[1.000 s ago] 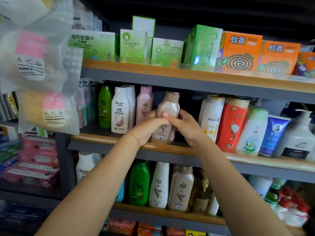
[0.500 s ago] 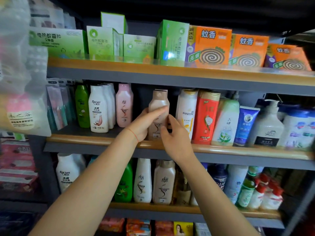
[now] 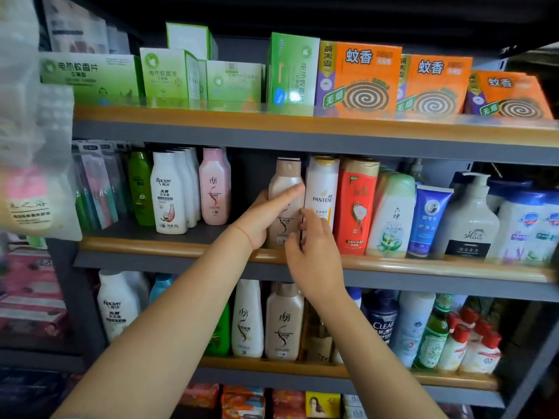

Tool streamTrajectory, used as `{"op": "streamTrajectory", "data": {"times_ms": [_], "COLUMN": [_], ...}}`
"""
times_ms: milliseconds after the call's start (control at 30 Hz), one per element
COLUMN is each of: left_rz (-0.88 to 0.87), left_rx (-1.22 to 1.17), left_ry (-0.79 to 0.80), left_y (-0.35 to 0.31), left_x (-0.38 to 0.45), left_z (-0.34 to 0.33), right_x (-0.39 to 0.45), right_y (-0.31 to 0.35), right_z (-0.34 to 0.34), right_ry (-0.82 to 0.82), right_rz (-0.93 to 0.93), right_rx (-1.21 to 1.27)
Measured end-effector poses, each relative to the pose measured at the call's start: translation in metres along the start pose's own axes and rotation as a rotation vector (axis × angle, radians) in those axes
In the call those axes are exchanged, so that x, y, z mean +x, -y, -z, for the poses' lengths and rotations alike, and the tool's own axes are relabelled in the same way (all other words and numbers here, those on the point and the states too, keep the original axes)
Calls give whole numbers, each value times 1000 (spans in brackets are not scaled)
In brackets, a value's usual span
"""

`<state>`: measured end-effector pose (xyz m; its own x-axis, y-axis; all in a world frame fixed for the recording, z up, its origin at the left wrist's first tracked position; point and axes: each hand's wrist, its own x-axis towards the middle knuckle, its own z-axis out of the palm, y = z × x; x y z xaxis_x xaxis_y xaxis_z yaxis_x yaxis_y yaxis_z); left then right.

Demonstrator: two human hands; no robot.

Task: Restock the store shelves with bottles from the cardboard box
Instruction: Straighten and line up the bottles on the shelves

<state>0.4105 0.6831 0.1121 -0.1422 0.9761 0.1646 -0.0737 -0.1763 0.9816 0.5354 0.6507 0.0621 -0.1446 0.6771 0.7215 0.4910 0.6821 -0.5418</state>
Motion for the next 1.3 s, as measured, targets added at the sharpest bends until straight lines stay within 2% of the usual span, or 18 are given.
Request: {"op": "streamTrajectory", "data": {"times_ms": [200,300,400,533,633,700,800,867,933,1067,1200,1300], "left_rz": [7,-2,-68,-262,-511,-626,-613,-545,-508,-456,-492,-501], "left_rx": [20,7,108,177,588,807,960,971,949,823,744,727], "left_ry": [-63,-33,-96,-465,-816,-951,-896,-832,-802,-803,-797,-788], "left_y": [4,0,-12,-12,0,6,13,16,16,13,17,18], "left_x": [2,-2,-3,-3,-12,-13,-9,-7,-8,-10,-5,-3], "left_z": [-5,-1,19,68,105,127,151,160,164,166,171,174], "right_x": [-2,-2,2,9,25,44,85,111,131,153,162,166], "right_y": [-2,-2,5,26,46,58,60,58,53,43,40,36], "right_z": [-1,-1,-3,-22,-51,-73,-111,-132,-145,-160,-178,-189], "right_ry": [-30,-50,-56,26,137,214,293,290,298,305,390,384], "right_rz": [25,29,56,121,56,-74,-363,-579,-694,-705,-672,-619], "right_rx": [29,54,121,232,345,446,500,557,570,526,514,559]}}
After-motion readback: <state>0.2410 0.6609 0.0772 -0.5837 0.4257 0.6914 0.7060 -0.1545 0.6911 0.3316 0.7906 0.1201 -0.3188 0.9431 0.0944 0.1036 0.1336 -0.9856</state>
